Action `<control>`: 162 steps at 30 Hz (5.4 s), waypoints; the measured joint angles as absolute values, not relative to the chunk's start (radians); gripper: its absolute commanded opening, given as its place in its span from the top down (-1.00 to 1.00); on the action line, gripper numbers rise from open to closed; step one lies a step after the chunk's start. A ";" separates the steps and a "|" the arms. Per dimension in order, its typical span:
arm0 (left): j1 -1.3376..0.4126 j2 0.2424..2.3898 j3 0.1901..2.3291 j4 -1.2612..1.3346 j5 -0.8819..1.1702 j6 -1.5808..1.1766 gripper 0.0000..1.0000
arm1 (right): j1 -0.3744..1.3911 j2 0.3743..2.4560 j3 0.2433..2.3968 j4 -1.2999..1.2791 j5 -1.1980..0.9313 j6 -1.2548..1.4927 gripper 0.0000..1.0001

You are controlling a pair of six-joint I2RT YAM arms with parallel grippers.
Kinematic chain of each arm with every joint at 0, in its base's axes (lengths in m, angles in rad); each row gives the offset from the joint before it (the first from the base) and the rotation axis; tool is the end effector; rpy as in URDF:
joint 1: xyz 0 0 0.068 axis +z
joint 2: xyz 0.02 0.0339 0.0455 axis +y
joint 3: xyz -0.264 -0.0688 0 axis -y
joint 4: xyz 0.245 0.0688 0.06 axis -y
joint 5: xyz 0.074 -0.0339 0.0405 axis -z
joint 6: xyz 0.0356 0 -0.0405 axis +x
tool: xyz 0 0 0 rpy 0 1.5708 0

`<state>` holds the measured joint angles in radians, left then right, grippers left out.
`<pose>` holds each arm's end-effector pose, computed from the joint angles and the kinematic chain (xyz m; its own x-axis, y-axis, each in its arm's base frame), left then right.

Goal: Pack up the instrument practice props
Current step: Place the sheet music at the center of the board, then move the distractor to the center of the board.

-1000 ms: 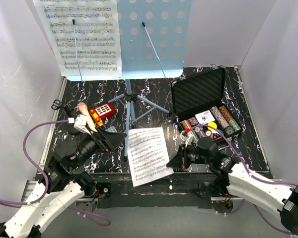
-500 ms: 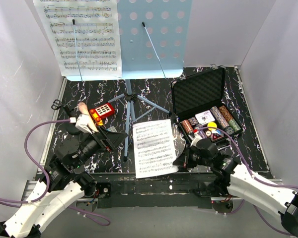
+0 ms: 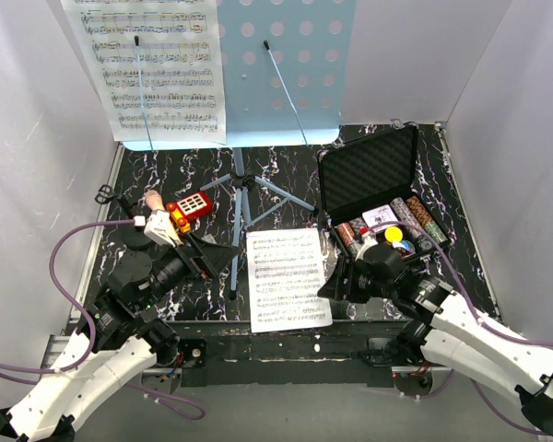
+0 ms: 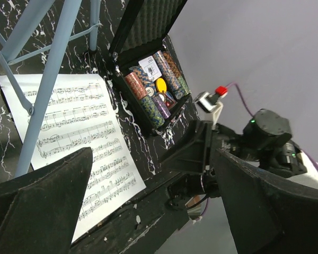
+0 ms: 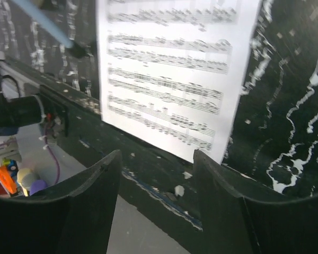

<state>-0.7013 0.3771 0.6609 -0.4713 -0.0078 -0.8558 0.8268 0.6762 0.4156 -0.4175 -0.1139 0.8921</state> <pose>0.0771 -0.0647 0.3165 -0.5761 -0.5018 -0.6452 0.3116 0.5949 -0.7409 0.0996 0.1142 0.2050 -0.8824 0.1833 -0.4334 -0.1658 0.7408 0.6509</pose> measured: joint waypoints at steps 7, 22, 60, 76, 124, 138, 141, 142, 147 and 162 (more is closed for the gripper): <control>-0.701 0.377 0.661 -0.471 -0.009 -0.856 -0.96 | 0.869 0.802 0.577 -0.436 -0.112 0.776 0.46; -0.701 0.303 0.661 -0.529 -0.042 -0.863 -0.96 | 0.879 1.324 0.575 -0.120 -0.236 0.853 0.41; -0.701 0.358 0.736 -0.574 -0.080 -0.765 -0.96 | 0.750 1.127 0.756 -0.178 -0.186 0.864 -0.29; -0.701 0.633 1.229 -0.524 -0.295 -0.445 -0.96 | 0.654 0.635 0.926 -0.352 -0.083 0.464 -0.19; -0.749 0.420 0.746 -0.418 0.094 -0.672 -0.95 | 0.616 1.176 0.772 -0.447 0.219 0.487 0.03; -0.749 0.420 0.694 -0.391 0.110 -0.692 -0.96 | 0.609 1.322 0.782 -0.437 0.200 0.486 0.05; -0.749 0.420 0.693 -0.388 0.114 -0.692 -0.96 | 0.599 1.338 0.784 -0.435 0.206 0.481 0.11; -0.749 0.419 0.692 -0.388 0.114 -0.693 -0.96 | 0.595 1.347 0.785 -0.435 0.207 0.479 0.14; -0.749 0.399 0.662 -0.392 0.114 -0.698 -0.96 | 0.563 1.407 0.808 -0.442 0.197 0.465 0.40; -0.749 0.391 0.636 -0.399 0.114 -0.703 -0.96 | 0.447 1.475 0.884 -0.522 0.043 0.413 0.97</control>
<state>-0.7494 0.3908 0.6361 -0.3992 0.1139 -0.7033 0.4465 1.4746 0.8845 -0.5217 0.0429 0.4133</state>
